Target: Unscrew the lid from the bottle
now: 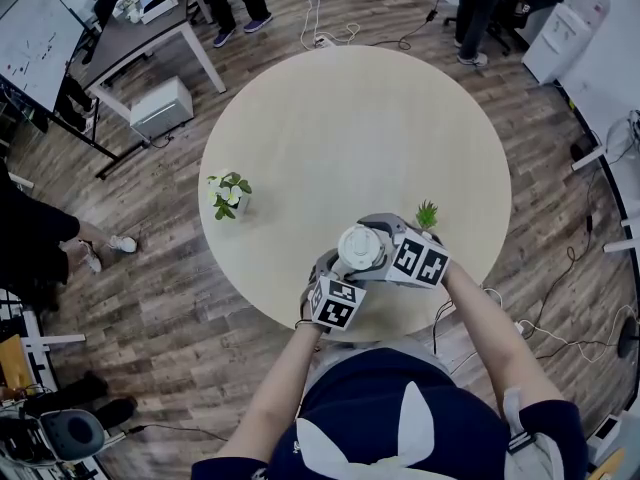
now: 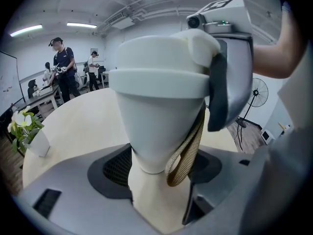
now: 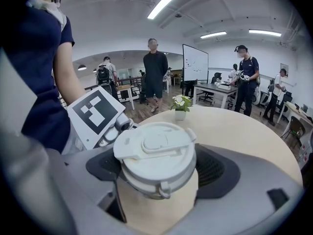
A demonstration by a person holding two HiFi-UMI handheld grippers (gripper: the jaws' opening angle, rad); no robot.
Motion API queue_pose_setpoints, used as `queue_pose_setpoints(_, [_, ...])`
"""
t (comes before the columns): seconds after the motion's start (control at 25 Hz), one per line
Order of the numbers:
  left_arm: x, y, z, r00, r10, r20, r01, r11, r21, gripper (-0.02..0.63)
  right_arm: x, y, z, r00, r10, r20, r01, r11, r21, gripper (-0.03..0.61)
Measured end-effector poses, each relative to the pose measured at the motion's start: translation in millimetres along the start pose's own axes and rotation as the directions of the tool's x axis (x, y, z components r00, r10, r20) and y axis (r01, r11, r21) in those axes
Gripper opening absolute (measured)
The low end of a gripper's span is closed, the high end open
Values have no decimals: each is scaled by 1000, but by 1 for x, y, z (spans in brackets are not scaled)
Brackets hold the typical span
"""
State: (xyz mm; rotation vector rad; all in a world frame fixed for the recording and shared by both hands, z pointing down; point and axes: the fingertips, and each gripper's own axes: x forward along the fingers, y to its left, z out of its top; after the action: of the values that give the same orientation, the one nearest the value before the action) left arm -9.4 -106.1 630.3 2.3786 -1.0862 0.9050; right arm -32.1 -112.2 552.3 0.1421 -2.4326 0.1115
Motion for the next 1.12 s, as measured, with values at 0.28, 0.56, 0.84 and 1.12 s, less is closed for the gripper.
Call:
queue_pose_setpoints(0.28, [0,-1,1,1000,0,-4,0,1000,5,322,-1,3,-4,993,86,-85,-93,991,-92,451])
queue_pose_setpoints(0.56, [-1,-1,0,1000,-1,-9,1,1000,7,321,-3,6,-9,953,170,-251,-228,947,-225,448])
queue_pose_setpoints(0.84, [-2,-2,1,1000,1,-10,-1,1000,6,319,-8,4,-16,894,97,-437,-259,909,-327,445])
queue_pose_setpoints(1.12, [0,-2,0,1000,3,-14,-3,1000,9,319,-15,2,8,989,38,-145,-42,999,-24,503])
